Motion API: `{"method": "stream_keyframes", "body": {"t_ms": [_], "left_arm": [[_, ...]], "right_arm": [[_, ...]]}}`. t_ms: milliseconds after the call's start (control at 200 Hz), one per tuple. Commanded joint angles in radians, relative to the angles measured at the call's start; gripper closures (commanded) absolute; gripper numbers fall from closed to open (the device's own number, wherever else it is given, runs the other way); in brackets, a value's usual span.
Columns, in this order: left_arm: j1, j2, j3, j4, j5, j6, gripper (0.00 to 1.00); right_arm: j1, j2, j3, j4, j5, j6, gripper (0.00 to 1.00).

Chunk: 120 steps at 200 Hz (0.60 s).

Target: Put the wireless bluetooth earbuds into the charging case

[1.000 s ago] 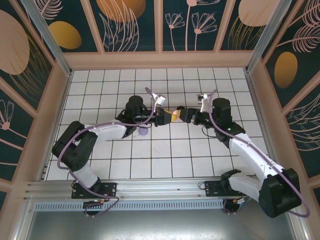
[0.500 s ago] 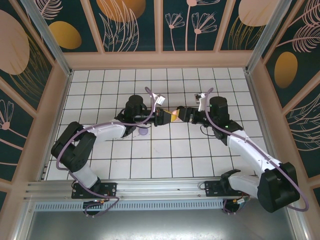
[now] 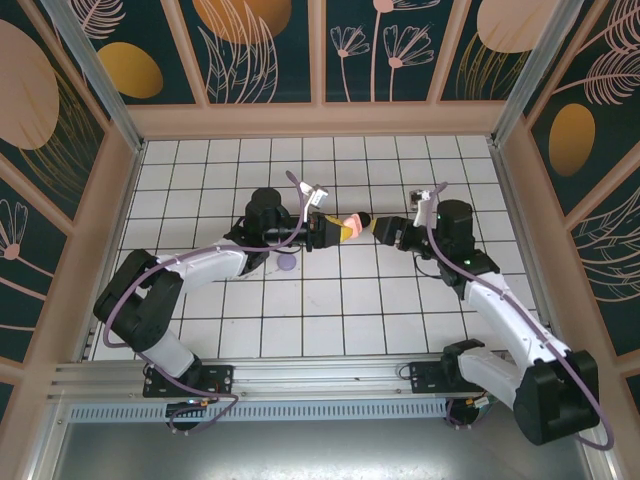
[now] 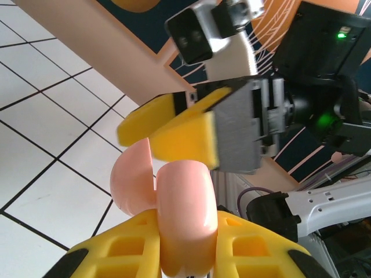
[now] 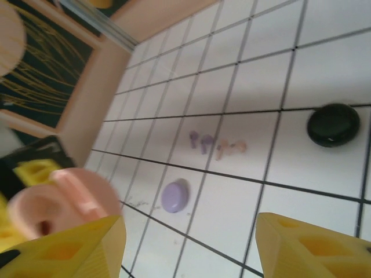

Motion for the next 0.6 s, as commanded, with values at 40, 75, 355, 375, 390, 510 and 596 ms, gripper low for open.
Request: {"method": "stream_keyframes", "body": {"t_ms": [40,75,355,375,390,510,596], "left_arm": [[-0.003,-0.015,0.004,0.032,0.035,0.024,1.00],[-0.004,-0.015,0.003,0.033,0.036,0.023,1.00],[-0.004,-0.015,0.004,0.051,0.044,0.009,1.00],[-0.004,-0.016,0.005,0.052,0.044,0.008,1.00],[-0.004,-0.015,0.006,0.052,0.044,0.009,1.00],[-0.005,-0.015,0.008,0.052,0.047,0.007,1.00],[-0.004,-0.017,0.008,0.053,0.049,0.005,1.00]], "right_arm": [[-0.005,-0.050,0.010,0.024,-0.150,-0.005,0.40],[-0.003,-0.050,0.013,0.025,-0.162,-0.004,0.41],[0.025,-0.014,0.013,0.077,-0.169,0.025,0.49],[0.028,-0.011,0.014,0.080,-0.168,0.026,0.49],[0.030,-0.009,0.014,0.082,-0.168,0.026,0.49],[0.052,0.016,0.023,0.090,-0.149,0.026,0.51],[0.062,0.032,0.030,0.094,-0.135,0.026,0.52]]}}
